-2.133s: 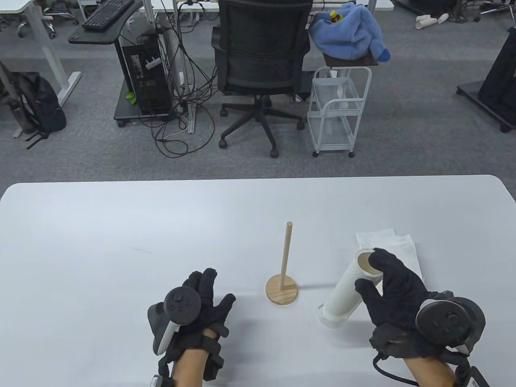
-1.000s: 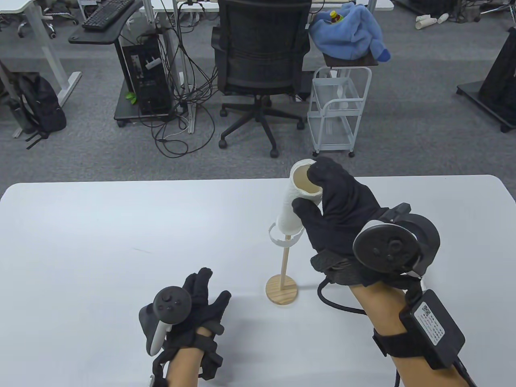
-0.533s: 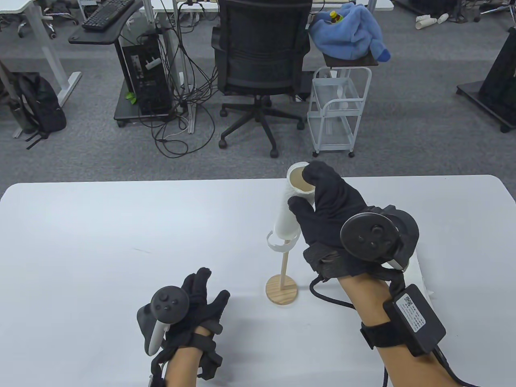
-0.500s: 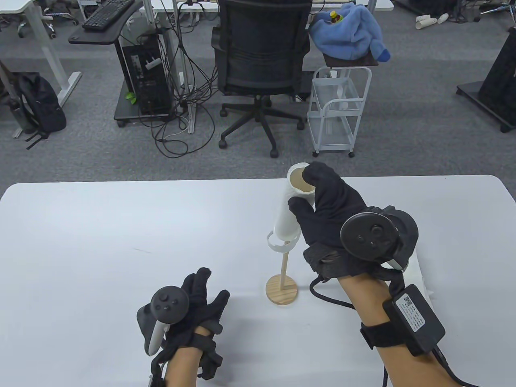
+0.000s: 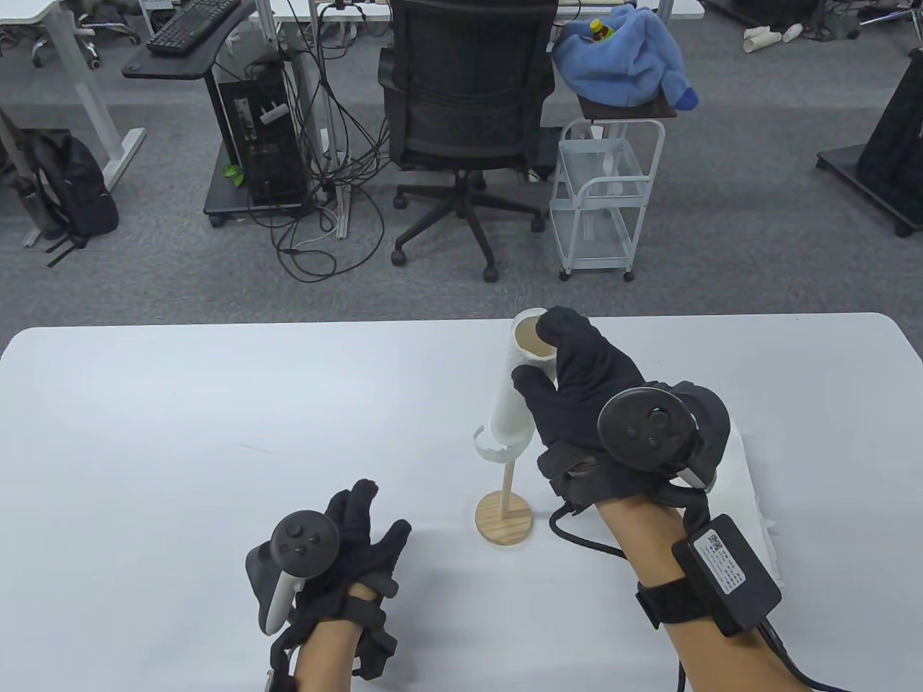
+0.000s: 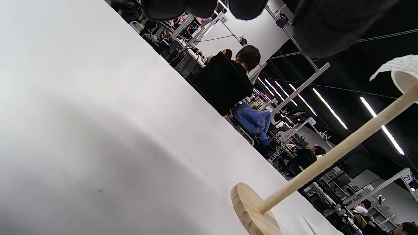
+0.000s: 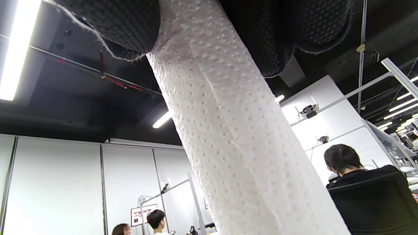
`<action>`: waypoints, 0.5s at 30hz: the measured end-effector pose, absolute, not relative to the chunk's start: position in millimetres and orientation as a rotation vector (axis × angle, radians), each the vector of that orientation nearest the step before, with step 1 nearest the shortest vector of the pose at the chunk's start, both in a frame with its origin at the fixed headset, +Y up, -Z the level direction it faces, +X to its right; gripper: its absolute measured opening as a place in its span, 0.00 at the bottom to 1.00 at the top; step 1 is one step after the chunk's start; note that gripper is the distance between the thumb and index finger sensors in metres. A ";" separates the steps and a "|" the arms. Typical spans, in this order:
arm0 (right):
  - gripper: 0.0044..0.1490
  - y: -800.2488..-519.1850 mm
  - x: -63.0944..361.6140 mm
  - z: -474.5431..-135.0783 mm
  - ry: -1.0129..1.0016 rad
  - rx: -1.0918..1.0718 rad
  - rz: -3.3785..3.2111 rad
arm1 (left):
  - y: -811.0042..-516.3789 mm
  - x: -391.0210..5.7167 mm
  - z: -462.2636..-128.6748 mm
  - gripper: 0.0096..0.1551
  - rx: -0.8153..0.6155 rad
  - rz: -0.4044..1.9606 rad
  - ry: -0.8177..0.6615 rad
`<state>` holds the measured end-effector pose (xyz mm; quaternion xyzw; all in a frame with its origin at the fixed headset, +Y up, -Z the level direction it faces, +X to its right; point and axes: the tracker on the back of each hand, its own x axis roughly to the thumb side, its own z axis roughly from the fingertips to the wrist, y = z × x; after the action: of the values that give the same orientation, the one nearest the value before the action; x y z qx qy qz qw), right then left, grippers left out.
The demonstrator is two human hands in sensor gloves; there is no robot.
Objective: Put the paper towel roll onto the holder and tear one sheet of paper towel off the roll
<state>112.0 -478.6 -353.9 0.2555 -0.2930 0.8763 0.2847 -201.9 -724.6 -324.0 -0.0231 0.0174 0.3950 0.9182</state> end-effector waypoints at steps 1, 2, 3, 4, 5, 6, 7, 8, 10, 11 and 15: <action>0.44 -480.5 111.7 -354.5 -0.779 0.682 2.347 | -724.8 -202.0 -324.0 0.47 -0.049 0.813 0.036; 0.44 -482.8 111.5 -355.3 -0.771 0.681 2.351 | -724.7 -201.9 -324.0 0.46 -0.050 0.814 0.037; 0.44 -484.1 111.4 -355.8 -0.769 0.680 2.353 | -724.7 -202.1 -324.0 0.46 -0.050 0.815 0.038; 0.44 -485.3 111.3 -356.2 -0.765 0.679 2.356 | -724.5 -202.1 -324.0 0.46 -0.049 0.816 0.039; 0.44 -486.6 111.2 -356.6 -0.765 0.679 2.355 | -724.4 -202.3 -324.2 0.46 -0.049 0.817 0.039; 0.44 -488.4 111.1 -357.3 -0.764 0.677 2.356 | -724.4 -202.4 -324.2 0.46 -0.048 0.819 0.039; 0.44 -490.8 110.8 -358.3 -0.756 0.672 2.362 | -724.5 -202.5 -324.0 0.46 -0.047 0.820 0.040; 0.44 -492.0 110.7 -358.7 -0.752 0.671 2.362 | -724.6 -202.5 -323.9 0.46 -0.047 0.819 0.040; 0.44 -495.7 110.3 -359.6 -0.745 0.667 2.364 | -724.8 -202.5 -323.8 0.46 -0.049 0.819 0.040; 0.44 -497.9 110.1 -359.9 -0.744 0.667 2.366 | -724.8 -202.5 -324.0 0.46 -0.049 0.821 0.039; 0.44 -506.8 108.5 -361.7 -0.732 0.669 2.374 | -724.8 -202.5 -324.4 0.46 -0.053 0.828 0.035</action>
<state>108.5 -506.8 -361.7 0.2494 -0.2732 0.8857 0.2804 -202.5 -724.8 -324.4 -0.0259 0.0170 0.4024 0.9150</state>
